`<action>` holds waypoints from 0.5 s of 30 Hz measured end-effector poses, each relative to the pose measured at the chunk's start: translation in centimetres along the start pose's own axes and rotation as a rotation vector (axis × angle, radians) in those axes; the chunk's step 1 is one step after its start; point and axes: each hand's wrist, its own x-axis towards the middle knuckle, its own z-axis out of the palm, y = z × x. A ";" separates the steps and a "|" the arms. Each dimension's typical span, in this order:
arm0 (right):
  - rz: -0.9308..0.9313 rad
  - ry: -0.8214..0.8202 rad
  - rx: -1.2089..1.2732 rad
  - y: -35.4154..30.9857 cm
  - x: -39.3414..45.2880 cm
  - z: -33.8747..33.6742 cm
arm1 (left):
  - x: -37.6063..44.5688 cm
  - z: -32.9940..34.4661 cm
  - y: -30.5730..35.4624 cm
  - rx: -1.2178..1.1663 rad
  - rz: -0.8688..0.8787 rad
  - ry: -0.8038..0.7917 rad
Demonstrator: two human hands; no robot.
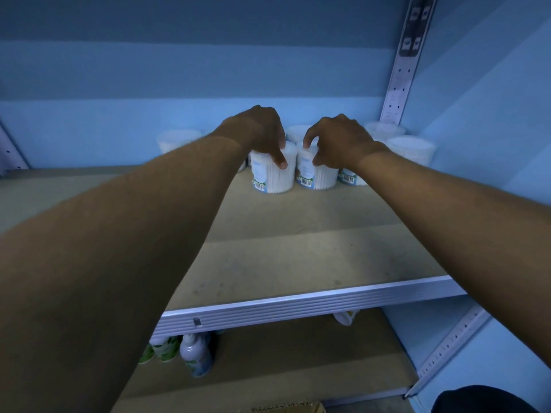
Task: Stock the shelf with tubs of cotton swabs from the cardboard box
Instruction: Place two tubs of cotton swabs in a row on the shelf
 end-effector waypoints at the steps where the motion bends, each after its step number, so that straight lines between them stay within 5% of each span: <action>1: 0.001 0.000 0.003 0.0 -0.1 0.0 | 0.0 0.2 0.0 -0.002 0.005 0.003; 15: 0.093 -0.034 0.275 -0.4 -4.5 -1.6 | -5.6 1.8 -1.2 -0.119 0.093 0.101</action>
